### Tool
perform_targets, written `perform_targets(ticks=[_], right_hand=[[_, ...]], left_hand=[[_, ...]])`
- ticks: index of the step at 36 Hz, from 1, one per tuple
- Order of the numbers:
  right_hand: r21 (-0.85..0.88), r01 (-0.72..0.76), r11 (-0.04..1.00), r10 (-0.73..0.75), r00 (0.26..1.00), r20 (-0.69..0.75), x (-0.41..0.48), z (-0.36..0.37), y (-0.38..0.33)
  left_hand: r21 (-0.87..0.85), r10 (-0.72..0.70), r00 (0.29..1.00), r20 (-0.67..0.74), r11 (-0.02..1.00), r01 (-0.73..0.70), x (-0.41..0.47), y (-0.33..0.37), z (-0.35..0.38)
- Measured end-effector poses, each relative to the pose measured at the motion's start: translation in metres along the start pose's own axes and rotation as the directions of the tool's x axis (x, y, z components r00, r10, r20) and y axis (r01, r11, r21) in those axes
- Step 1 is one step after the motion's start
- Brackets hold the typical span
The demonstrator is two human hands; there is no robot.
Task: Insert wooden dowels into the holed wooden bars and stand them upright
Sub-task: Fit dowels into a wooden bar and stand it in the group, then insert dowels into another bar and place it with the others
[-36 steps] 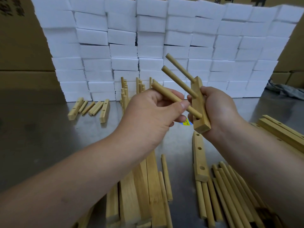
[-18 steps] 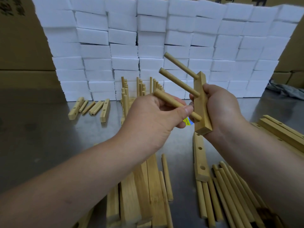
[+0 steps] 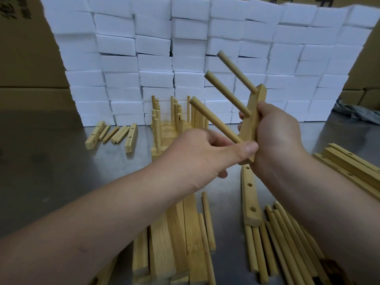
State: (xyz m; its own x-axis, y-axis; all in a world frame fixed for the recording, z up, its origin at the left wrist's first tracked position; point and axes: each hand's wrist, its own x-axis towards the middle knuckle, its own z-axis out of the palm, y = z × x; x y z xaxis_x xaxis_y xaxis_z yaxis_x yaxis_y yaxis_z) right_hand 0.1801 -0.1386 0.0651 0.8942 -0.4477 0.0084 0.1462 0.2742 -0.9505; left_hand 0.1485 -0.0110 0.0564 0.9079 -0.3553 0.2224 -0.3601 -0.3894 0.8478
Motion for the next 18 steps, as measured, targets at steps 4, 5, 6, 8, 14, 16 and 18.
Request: perform_targets(ticks=[4, 5, 6, 8, 14, 16, 18], right_hand=[[-0.012, 0.006, 1.000, -0.006, 1.000, 0.015, 0.003, 0.001, 0.004], [0.005, 0.006, 1.000, -0.006, 1.000, 0.022, 0.005, 0.001, 0.005], [0.034, 0.002, 0.999, -0.004, 0.999, 0.043, 0.006, 0.002, 0.006], [0.118, -0.032, 0.992, 0.019, 0.993, 0.116, 0.007, 0.003, 0.006], [0.080, -0.136, 0.987, 0.117, 0.970, 0.214, 0.014, 0.000, 0.010], [0.069, -0.149, 0.986, 0.133, 0.972, 0.196, 0.017, -0.001, 0.012], [0.061, -0.163, 0.985, 0.151, 0.975, 0.166, 0.019, -0.001, 0.014]], left_hand=[[0.062, -0.088, 0.996, 0.005, 0.994, 0.088, 0.002, -0.002, -0.004], [0.075, -0.092, 0.996, -0.004, 0.993, 0.092, 0.003, -0.002, -0.006], [0.096, -0.094, 0.995, -0.016, 0.991, 0.095, 0.005, -0.002, -0.008], [0.153, -0.098, 0.994, -0.055, 0.983, 0.106, 0.011, -0.004, -0.017], [0.472, -0.087, 0.994, -0.072, 0.875, 0.111, 0.027, -0.019, -0.061], [0.521, -0.120, 0.991, -0.056, 0.844, 0.132, 0.030, -0.027, -0.074], [0.561, -0.152, 0.987, -0.051, 0.813, 0.154, 0.034, -0.037, -0.085]])
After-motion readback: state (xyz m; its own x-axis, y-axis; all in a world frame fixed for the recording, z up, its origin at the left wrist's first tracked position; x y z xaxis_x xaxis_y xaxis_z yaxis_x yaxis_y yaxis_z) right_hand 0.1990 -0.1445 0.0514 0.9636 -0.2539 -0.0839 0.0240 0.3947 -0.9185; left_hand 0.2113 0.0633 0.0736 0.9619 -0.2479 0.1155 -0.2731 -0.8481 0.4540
